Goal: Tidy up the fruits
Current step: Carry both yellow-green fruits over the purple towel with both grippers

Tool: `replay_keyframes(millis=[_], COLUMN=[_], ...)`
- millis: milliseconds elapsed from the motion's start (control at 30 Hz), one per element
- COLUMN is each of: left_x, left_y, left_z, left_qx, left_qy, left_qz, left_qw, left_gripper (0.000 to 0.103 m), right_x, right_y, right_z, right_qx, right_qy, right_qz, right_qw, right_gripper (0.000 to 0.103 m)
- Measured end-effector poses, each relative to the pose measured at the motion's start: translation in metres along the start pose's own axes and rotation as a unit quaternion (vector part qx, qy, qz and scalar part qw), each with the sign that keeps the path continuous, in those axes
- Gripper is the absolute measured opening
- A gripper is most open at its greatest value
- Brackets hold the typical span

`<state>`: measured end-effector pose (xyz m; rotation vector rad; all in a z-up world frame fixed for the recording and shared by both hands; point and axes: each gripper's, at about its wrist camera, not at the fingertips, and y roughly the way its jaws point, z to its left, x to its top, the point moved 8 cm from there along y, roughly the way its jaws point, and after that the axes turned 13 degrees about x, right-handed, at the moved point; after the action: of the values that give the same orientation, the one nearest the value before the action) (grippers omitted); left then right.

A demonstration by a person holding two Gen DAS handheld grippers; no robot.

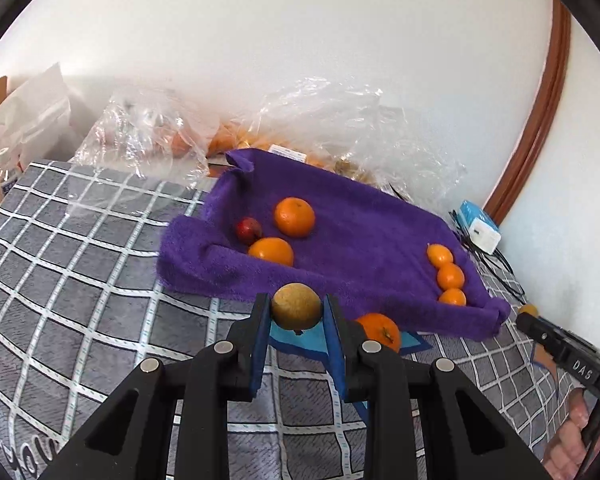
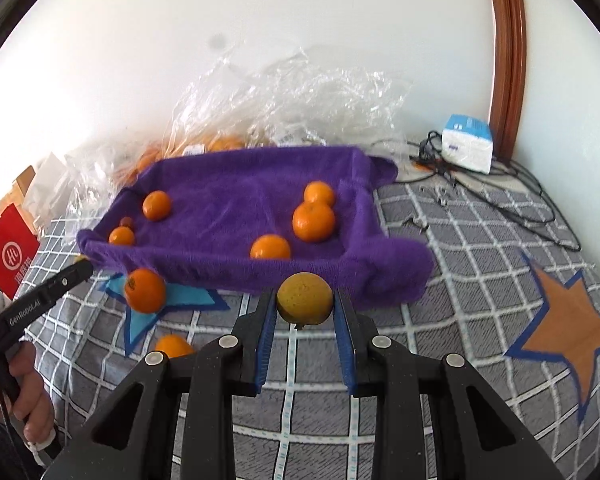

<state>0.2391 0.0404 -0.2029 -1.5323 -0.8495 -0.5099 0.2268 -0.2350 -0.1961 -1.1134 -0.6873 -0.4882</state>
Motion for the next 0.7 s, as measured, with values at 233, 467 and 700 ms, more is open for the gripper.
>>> replay_keyframes(millis=[233,467,700], left_x=[0.044,0.070,0.065], left_y=[-0.003,0.020,0.052], left_z=[0.009,0.012,-0.006], left_qx=[0.023,0.039,0.038], left_qy=[-0.009,-0.014,0.002], left_qz=[-0.012,0.002,0.034], left_qw=[0.9996,0.9991,0.9987], left_gripper=[0.025,0.025,0.025], right_x=[0.037,0.033,0.019], right_y=[0.011,0.063,0.082], right_z=[0.001,-0.014,-0.032], right_qx=[-0.005,-0.001,0.012], right_qy=[-0.025,-0.007,0.029], right_qz=[-0.005,0.050,0.087], right_qw=[1.000,0.999,0.996], right_gripper=[0.029,0.029,0.029])
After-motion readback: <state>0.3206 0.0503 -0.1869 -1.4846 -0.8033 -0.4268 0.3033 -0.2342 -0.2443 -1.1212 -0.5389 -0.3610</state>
